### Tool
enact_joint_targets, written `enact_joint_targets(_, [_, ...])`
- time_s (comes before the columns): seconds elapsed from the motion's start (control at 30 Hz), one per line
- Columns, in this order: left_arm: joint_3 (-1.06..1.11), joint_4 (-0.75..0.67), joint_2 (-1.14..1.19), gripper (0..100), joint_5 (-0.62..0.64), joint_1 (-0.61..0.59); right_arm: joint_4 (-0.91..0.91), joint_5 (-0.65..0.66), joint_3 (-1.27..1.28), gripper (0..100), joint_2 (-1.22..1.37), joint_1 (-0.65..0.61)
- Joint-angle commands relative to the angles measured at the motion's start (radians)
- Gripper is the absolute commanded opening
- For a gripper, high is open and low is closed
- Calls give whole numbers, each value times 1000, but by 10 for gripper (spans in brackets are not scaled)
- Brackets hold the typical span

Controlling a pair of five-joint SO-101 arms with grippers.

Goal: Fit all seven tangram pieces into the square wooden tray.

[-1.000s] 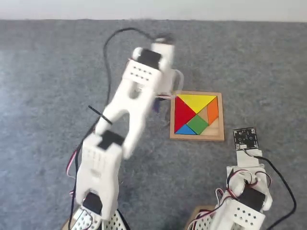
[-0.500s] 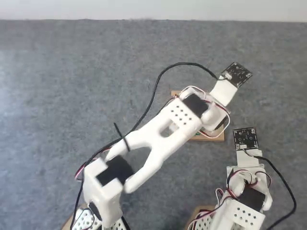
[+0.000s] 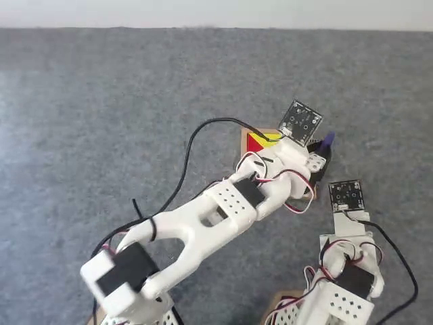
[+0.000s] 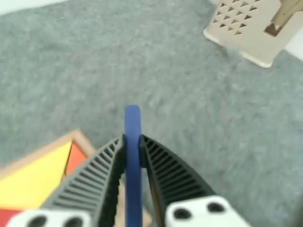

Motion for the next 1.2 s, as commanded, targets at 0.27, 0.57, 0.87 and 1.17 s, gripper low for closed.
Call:
enact_joint_targets(0.27, [-214, 153, 219, 11, 44, -5, 12, -2, 11, 30, -15, -7])
enact_joint_targets(0.57, [-206, 155, 230, 11, 46, -5, 12, -2, 11, 30, -15, -7])
enact_joint_targets(0.87, [-171, 155, 232, 12, 46, -26, 12, -2, 11, 30, -15, -7])
enact_joint_targets(1.17, [-150, 155, 232, 17, 46, -35, 12, -2, 11, 30, -15, -7])
